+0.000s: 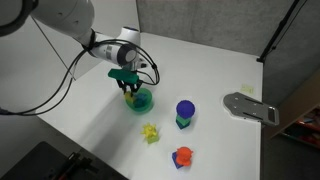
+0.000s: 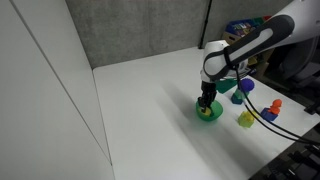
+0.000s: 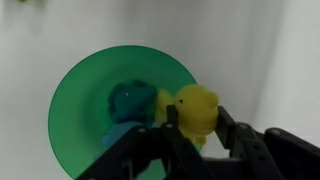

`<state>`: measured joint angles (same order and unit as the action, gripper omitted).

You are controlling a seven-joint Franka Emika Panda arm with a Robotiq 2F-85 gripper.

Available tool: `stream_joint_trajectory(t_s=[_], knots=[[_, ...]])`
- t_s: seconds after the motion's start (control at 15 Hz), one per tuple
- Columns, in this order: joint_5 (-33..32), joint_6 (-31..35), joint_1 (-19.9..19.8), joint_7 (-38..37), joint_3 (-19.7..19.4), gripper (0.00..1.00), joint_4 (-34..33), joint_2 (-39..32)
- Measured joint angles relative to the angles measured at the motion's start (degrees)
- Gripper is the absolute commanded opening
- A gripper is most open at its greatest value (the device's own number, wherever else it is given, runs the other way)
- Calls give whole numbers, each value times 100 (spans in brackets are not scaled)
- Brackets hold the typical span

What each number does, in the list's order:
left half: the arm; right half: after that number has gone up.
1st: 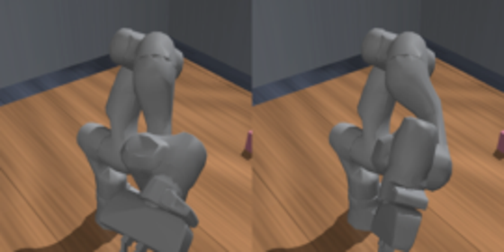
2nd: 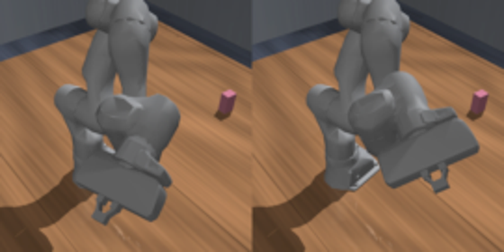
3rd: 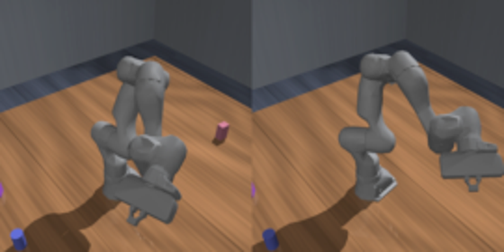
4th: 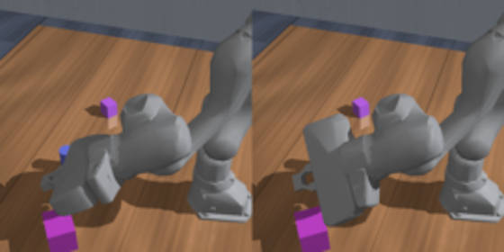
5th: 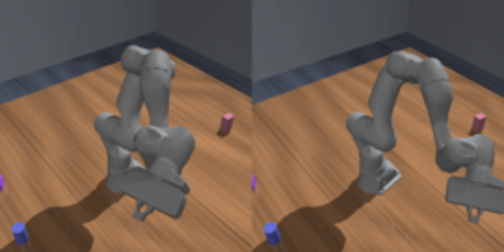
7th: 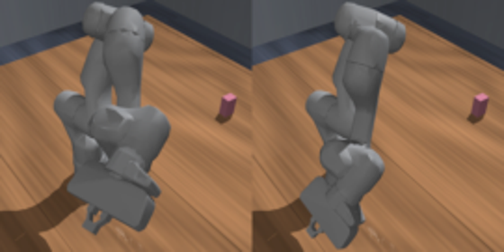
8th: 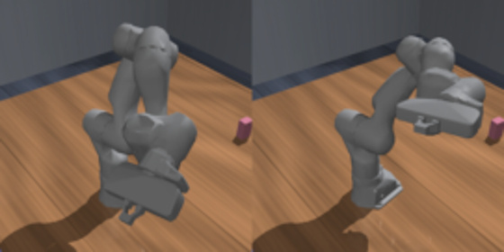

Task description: Take the yellow toy out of the bowl and put it on the table

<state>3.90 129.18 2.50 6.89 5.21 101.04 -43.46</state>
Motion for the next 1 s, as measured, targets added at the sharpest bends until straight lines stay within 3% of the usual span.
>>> stream_joint_trajectory(t_s=[1.0], knots=[[307, -372, -131, 31, 181, 16, -36, 688]])
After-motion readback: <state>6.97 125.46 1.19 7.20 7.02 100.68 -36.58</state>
